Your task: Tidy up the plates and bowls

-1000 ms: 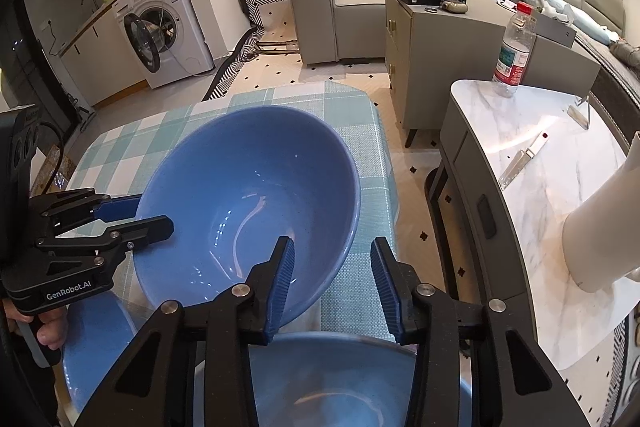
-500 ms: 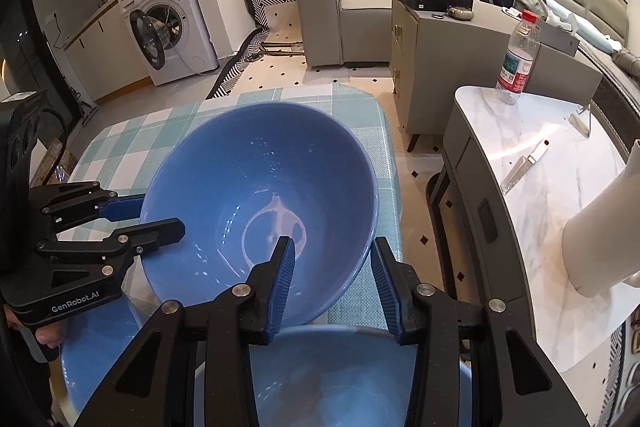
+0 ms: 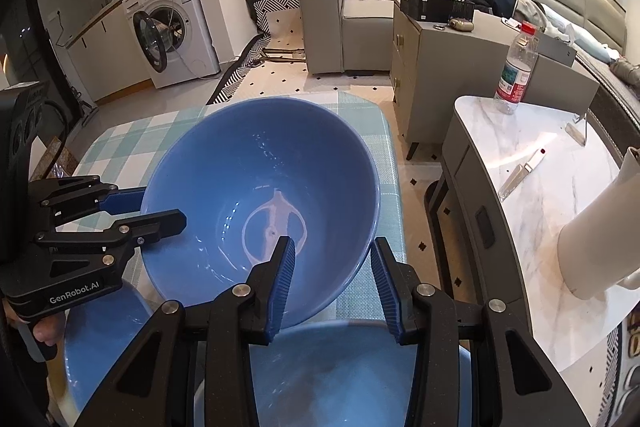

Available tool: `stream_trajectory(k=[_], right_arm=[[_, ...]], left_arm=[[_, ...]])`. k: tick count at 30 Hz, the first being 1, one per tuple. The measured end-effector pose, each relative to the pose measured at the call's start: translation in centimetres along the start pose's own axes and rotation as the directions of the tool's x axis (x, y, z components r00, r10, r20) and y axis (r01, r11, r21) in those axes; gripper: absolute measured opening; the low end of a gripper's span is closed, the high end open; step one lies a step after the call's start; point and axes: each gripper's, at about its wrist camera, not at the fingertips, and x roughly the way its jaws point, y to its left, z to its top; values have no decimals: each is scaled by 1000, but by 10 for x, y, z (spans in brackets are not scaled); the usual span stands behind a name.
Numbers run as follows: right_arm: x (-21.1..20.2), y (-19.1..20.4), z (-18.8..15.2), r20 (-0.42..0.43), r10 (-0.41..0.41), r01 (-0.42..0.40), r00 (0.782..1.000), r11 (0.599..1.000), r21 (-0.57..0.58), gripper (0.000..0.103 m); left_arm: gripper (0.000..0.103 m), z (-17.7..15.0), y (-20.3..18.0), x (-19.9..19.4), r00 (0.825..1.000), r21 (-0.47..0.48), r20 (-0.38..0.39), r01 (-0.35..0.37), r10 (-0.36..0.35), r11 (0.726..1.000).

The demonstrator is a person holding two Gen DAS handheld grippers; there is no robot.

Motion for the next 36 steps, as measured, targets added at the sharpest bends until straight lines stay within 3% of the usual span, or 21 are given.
stream_trajectory(k=[36], right_arm=[[-89,34,0,168,24,-13,986,998,-66,41]], left_arm=[[31,-9,-1,-76,989,-32,146,-18,22,999]])
